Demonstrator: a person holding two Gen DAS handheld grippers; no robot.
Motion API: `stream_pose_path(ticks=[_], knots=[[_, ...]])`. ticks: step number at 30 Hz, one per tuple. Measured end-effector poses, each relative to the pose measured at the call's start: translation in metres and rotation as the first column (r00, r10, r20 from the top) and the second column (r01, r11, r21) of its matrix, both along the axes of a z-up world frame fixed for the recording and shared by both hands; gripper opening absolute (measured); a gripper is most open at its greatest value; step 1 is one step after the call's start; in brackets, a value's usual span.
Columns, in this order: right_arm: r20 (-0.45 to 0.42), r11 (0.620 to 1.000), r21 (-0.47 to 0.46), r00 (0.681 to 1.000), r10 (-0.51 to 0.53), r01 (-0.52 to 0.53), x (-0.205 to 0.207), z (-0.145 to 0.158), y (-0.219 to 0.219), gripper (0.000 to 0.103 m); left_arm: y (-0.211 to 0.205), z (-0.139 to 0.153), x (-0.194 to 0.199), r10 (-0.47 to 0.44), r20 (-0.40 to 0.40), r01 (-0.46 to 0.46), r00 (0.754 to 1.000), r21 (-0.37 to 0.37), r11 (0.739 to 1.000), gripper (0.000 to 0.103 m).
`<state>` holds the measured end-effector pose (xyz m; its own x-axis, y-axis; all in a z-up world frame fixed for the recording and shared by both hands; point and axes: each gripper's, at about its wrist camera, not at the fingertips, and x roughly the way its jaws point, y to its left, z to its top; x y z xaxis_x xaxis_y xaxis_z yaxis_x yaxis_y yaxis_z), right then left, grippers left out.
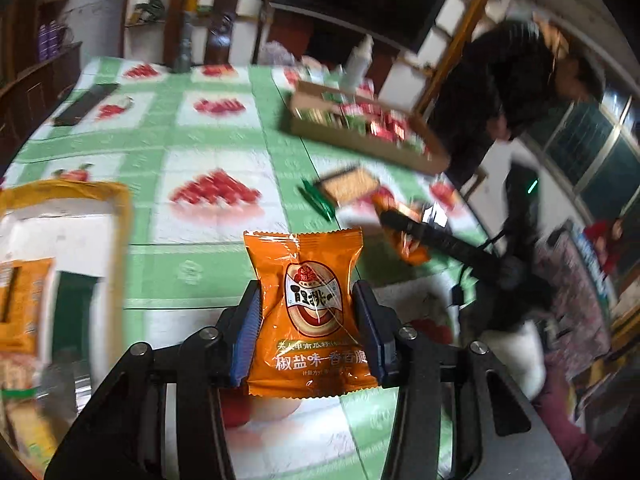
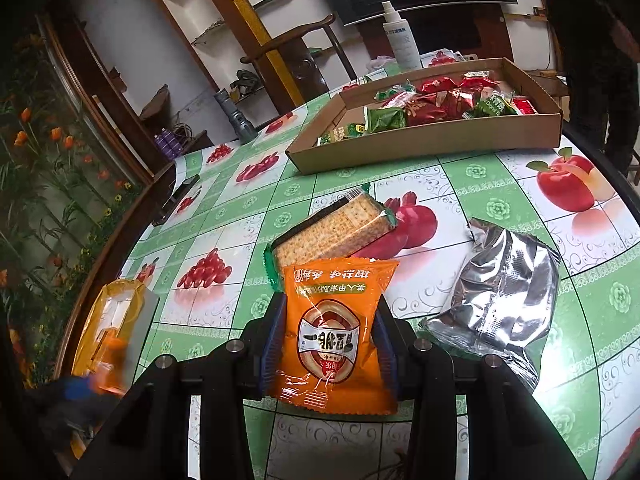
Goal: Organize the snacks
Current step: 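Drop both orange biscuit packs into the white tray with both tools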
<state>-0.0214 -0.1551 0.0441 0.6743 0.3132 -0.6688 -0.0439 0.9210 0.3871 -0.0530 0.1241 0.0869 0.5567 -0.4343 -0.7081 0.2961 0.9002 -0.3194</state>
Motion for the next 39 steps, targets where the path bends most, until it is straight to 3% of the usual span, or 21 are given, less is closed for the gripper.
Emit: stream_pose_path(ticks=[6, 11, 15, 19, 25, 27, 31, 36, 39], knots=[[0.039, 0.999, -0.041, 0.999, -0.018, 0.019, -0.006, 0.008, 0.005, 0.043, 0.098, 0.029, -0.011, 0.173, 0.033, -0.171, 0.984, -0.049, 0.984, 0.043], [0.031, 0.998, 0.023, 0.997, 0.065, -0.066, -0.013, 0.029, 0.034, 0.043, 0.165, 0.022, 0.003, 0.300, -0.004, -0.299, 0.954, -0.069, 0.952, 0.044], [0.002, 0.977, 0.084, 0.980, 0.199, -0.199, -0.006, 0.044, 0.087, 0.042, 0.199, 0.000, 0.023, 0.381, -0.055, -0.385, 0.923, -0.114, 0.916, 0.044], [-0.048, 0.937, 0.122, 0.941, 0.336, -0.328, 0.007, 0.045, 0.156, 0.042, 0.215, -0.028, 0.041, 0.403, -0.133, -0.420, 0.906, -0.158, 0.893, 0.044], [-0.096, 0.894, 0.079, 0.889, 0.447, -0.441, 0.030, 0.035, 0.244, 0.042, 0.231, -0.048, 0.054, 0.421, -0.184, -0.452, 0.888, -0.180, 0.874, 0.044], [-0.114, 0.886, 0.072, 0.879, 0.463, -0.458, 0.036, 0.027, 0.267, 0.044, 0.233, -0.049, 0.054, 0.408, -0.188, -0.442, 0.894, -0.205, 0.873, 0.046], [-0.132, 0.883, 0.051, 0.873, 0.469, -0.466, 0.041, 0.012, 0.286, 0.048, 0.231, -0.041, 0.050, 0.390, -0.171, -0.421, 0.905, -0.214, 0.882, 0.061], [-0.088, 0.888, 0.103, 0.885, 0.458, -0.449, 0.027, 0.017, 0.262, 0.054, 0.224, -0.017, 0.024, 0.375, -0.116, -0.391, 0.920, -0.223, 0.893, 0.062], [-0.045, 0.908, 0.104, 0.910, 0.412, -0.405, 0.011, 0.030, 0.233, 0.060, 0.208, 0.006, -0.002, 0.345, -0.049, -0.346, 0.937, -0.253, 0.904, 0.072]])
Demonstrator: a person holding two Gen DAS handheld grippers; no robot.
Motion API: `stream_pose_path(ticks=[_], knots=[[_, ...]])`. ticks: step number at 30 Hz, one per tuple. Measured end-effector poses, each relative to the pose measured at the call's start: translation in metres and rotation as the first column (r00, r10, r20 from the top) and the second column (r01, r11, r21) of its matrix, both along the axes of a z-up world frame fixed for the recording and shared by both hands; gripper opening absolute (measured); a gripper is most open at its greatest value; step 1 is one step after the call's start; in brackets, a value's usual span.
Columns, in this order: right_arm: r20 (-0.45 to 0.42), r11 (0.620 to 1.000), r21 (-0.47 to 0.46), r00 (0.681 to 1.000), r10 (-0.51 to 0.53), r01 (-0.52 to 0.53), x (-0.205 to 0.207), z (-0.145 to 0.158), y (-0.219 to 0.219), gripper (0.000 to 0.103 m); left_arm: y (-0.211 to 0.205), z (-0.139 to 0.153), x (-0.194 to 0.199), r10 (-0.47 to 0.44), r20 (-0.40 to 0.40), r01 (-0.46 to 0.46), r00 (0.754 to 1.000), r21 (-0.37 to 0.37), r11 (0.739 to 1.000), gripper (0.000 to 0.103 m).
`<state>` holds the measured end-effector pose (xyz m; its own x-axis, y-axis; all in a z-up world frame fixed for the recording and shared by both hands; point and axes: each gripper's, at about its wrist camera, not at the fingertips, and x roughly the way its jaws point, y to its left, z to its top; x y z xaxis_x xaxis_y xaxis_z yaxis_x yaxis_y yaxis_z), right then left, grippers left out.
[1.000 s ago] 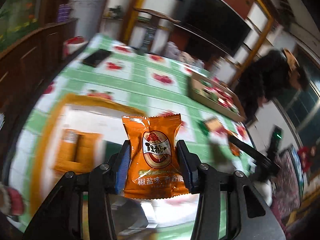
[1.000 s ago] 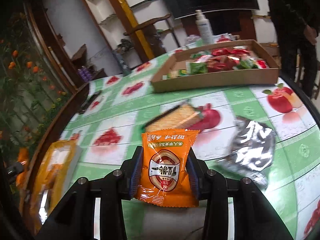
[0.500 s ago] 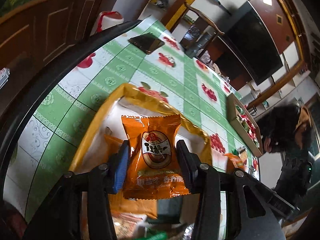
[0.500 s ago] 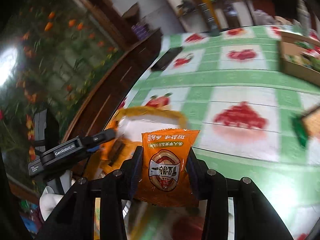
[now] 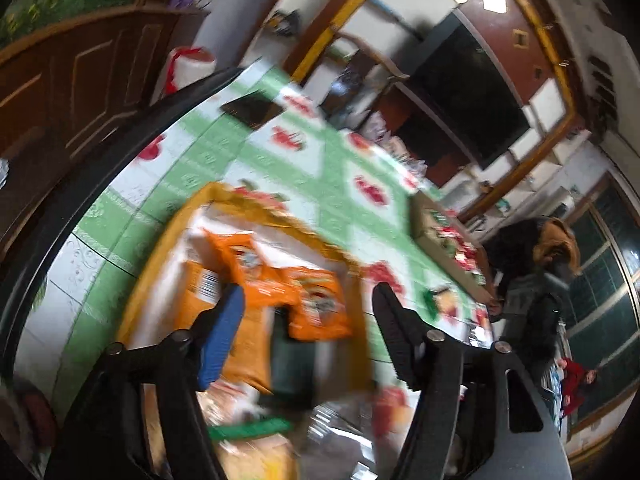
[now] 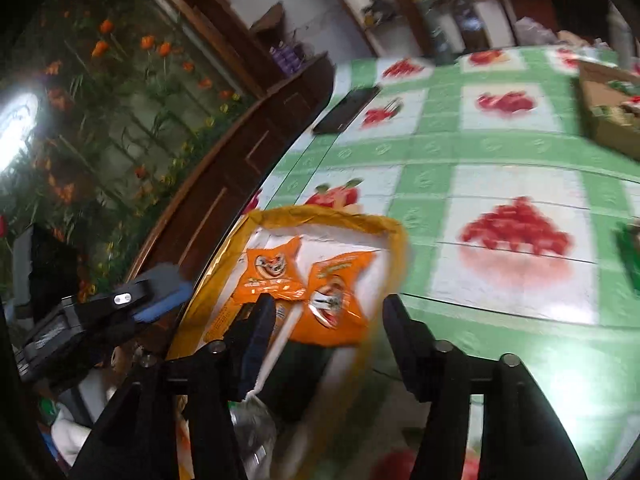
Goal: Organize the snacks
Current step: 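Drop both orange biscuit packs into the white tray with both tools, then move both open tools back toward the foil bag and cracker pack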
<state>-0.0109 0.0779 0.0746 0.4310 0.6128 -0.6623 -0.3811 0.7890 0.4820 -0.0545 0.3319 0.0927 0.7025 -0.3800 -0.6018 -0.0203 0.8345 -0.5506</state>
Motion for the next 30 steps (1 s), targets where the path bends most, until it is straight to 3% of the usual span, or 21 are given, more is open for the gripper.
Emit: stream_pose_path(ticks=[1, 3, 7, 14, 22, 30], knots=[[0.013, 1.000, 0.005, 1.000, -0.010, 0.010, -0.005, 0.003, -0.007, 0.061, -0.011, 0.010, -0.012, -0.028, 0.039, 0.028, 0.999, 0.002, 1.000, 0.077], [0.056, 0.999, 0.006, 0.997, -0.053, 0.053, -0.021, 0.011, -0.031, 0.061, -0.029, 0.023, -0.029, -0.067, 0.093, 0.065, 0.993, 0.020, 0.998, 0.078], [0.100, 0.991, 0.007, 0.986, -0.135, 0.135, -0.046, 0.020, -0.070, 0.065, -0.066, 0.029, -0.049, -0.151, 0.132, 0.151, 0.980, 0.013, 0.989, 0.078], [0.123, 0.964, -0.058, 0.960, -0.251, 0.259, -0.079, 0.018, -0.149, 0.068, -0.131, 0.016, -0.064, -0.276, 0.096, 0.273, 0.956, 0.043, 0.961, 0.078], [0.101, 0.921, -0.032, 0.918, -0.384, 0.389, -0.091, 0.009, -0.225, 0.069, -0.178, 0.007, -0.073, -0.342, 0.044, 0.338, 0.939, 0.078, 0.938, 0.078], [0.077, 0.892, -0.038, 0.892, -0.446, 0.450, -0.086, -0.005, -0.251, 0.069, -0.200, -0.016, -0.070, -0.357, -0.022, 0.357, 0.934, 0.121, 0.926, 0.078]])
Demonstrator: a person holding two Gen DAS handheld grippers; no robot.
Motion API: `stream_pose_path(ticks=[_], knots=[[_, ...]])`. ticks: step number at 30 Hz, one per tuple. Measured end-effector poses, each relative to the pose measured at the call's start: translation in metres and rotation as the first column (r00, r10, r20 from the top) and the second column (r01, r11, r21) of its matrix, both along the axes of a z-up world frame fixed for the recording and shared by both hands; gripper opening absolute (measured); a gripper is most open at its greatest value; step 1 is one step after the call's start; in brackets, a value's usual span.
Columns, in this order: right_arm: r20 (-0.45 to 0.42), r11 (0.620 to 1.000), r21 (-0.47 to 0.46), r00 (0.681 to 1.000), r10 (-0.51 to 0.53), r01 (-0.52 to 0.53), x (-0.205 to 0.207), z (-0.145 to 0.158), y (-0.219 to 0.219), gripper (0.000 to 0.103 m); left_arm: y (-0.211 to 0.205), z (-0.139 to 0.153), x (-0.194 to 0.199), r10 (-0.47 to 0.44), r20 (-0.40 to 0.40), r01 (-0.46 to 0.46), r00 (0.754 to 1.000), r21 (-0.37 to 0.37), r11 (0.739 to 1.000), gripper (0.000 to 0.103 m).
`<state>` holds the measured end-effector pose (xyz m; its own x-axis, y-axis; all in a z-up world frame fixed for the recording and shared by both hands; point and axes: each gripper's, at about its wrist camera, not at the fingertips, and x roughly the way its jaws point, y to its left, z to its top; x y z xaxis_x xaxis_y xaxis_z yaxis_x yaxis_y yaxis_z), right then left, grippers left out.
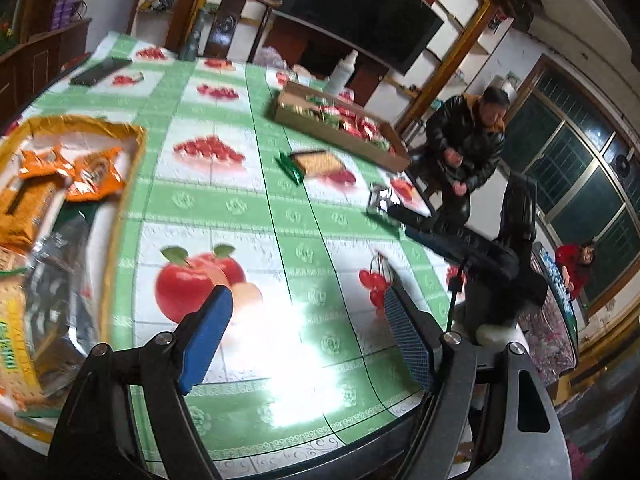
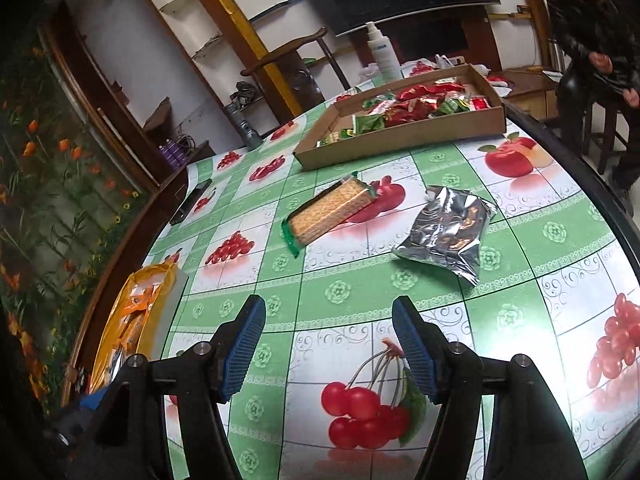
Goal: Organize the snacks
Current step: 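Move both open tools back toward the foil bag and cracker pack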
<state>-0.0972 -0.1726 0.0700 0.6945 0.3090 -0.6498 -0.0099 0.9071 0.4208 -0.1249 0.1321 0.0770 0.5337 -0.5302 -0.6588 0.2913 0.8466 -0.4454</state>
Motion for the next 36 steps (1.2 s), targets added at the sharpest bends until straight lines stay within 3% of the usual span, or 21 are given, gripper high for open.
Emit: stream_pose_path(ticks=[6, 11, 19, 34, 36], knots=[[0.006, 0.999, -0.002, 0.999, -0.032, 0.032, 0.010, -0.003, -0.009, 0.069, -0.019, -0.014, 0.004, -0.050, -0.027, 0.051, 0.998, 0.032, 0.998, 0.078], [0.006, 0.993, 0.007, 0.993, -0.120, 0.120, 0.024, -0.003, -0.030, 0.069, -0.034, -0.029, 0.017, -0.068, -0.049, 0.072, 0.996, 0.078, 0.994, 0.078], [0.084, 0.966, -0.042, 0.964, -0.251, 0.255, 0.030, -0.005, -0.050, 0.070, -0.051, -0.044, 0.030, -0.097, -0.089, 0.107, 0.991, 0.104, 0.989, 0.078], [0.113, 0.955, -0.048, 0.952, -0.286, 0.293, 0.024, -0.003, -0.057, 0.074, -0.058, -0.055, 0.038, -0.090, -0.095, 0.099, 0.991, 0.096, 0.990, 0.078], [0.103, 0.952, -0.042, 0.949, -0.298, 0.304, 0.024, -0.005, -0.060, 0.074, -0.058, -0.056, 0.037, -0.091, -0.090, 0.099, 0.992, 0.090, 0.991, 0.082]])
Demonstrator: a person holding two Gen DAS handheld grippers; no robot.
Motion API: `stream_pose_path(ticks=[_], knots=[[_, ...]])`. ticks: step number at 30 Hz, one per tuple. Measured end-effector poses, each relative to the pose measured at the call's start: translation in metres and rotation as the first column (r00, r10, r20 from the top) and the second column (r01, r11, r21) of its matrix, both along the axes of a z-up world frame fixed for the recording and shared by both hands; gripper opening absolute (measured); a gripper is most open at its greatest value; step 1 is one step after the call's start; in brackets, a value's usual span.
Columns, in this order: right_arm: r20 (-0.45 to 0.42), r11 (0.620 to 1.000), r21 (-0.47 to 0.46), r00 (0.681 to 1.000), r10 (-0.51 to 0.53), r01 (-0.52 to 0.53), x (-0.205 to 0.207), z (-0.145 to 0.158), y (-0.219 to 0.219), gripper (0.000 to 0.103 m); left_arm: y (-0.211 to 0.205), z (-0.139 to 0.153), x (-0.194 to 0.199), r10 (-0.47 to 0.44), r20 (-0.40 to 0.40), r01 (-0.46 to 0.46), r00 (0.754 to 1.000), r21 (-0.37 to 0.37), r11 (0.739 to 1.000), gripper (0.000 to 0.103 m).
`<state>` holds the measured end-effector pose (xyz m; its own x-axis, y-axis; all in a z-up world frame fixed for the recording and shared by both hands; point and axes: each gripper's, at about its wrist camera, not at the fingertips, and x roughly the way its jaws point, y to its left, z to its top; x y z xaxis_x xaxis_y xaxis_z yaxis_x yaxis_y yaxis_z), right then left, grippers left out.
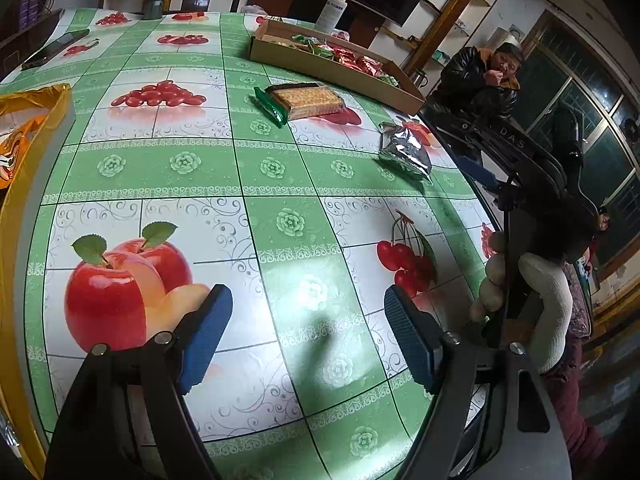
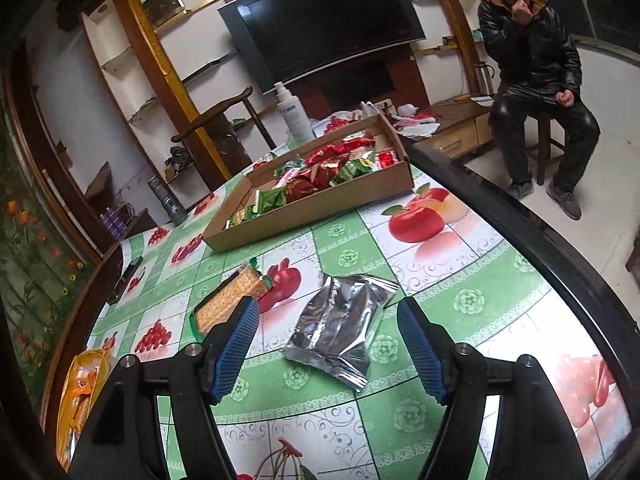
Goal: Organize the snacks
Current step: 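Move both open tools back toward the foil bag and cracker pack, then grasp the silver foil bag with the right tool while the left grasps the clear cracker pack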
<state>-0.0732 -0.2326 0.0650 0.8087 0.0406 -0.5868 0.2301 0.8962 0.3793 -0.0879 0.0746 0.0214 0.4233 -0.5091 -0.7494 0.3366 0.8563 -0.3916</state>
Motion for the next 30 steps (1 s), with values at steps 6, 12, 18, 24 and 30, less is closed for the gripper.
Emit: stream_pose_path(ticks=[6, 12, 18, 24, 30], knots=[[-0.005, 0.998, 0.054, 1.000, -0.029, 0.029, -0.001, -0.004, -0.012, 0.074, -0.005, 0.000, -0.002, -0.024, 0.013, 0.024, 1.000, -0.003, 1.000, 0.093], [-0.055, 0.995, 0.082, 0.997, -0.046, 0.051, 0.002, -0.013, -0.017, 0.076, -0.009, -0.001, -0.002, -0.068, 0.000, 0.068, 0.998, -0.005, 0.998, 0.103], [-0.140, 0.995, 0.103, 0.990, -0.002, 0.017, 0.022, -0.028, -0.011, 0.076, -0.006, 0.001, 0.004, -0.101, -0.038, 0.100, 0.994, -0.030, 0.995, 0.103], [-0.219, 0.998, 0.068, 0.976, -0.002, 0.017, 0.053, -0.028, 0.003, 0.077, -0.023, 0.033, 0.021, -0.124, 0.013, 0.122, 0.992, 0.095, 0.988, 0.088], [-0.235, 0.992, -0.116, 0.972, 0.029, -0.058, 0.062, -0.032, 0.031, 0.062, -0.037, 0.055, 0.087, -0.078, 0.088, 0.062, 0.993, 0.176, 0.983, 0.088]])
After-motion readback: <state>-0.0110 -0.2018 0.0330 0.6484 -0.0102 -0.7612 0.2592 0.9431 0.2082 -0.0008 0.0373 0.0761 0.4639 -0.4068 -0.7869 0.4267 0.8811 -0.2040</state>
